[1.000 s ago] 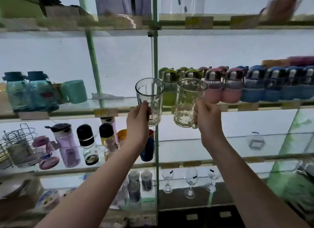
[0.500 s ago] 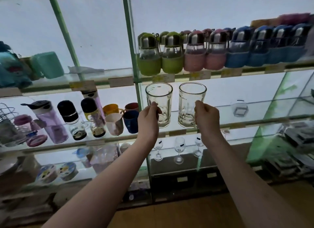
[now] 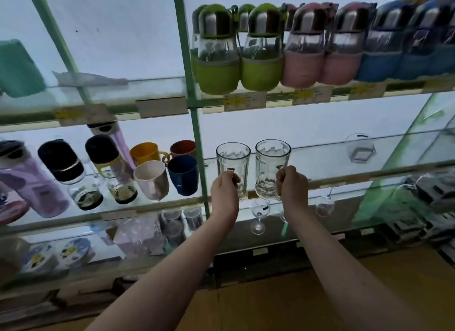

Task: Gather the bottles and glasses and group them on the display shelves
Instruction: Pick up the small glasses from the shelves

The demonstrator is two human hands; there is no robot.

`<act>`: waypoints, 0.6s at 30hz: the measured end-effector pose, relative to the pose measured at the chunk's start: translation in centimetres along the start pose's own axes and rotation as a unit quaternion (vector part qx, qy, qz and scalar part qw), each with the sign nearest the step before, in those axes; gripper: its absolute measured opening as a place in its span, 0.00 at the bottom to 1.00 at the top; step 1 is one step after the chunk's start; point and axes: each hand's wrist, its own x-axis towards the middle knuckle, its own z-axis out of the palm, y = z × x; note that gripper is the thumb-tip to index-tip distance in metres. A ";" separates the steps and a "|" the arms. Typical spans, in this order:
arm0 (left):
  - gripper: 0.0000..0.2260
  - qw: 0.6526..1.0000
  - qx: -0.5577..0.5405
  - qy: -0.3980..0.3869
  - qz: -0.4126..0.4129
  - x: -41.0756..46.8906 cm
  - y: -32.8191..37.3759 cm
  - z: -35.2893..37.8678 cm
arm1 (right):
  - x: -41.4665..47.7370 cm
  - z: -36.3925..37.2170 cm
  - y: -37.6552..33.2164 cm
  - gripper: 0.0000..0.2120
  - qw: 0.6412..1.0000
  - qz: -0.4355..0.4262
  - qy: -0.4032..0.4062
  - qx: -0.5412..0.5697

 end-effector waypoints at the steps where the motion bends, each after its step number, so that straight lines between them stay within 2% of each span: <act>1: 0.14 1.000 0.002 -0.001 0.002 0.6 -0.2 0.2 | 0.6 0.3 0.4 0.16 1.000 0.001 0.005 -0.003; 9: 0.11 0.999 0.022 0.028 0.013 4.8 -1.3 2.2 | 5.3 1.5 2.6 0.16 1.000 -0.007 0.001 -0.012; 18: 0.11 0.994 0.053 0.092 0.015 8.7 -2.9 5.5 | 11.2 2.8 5.0 0.15 0.999 0.006 -0.053 0.010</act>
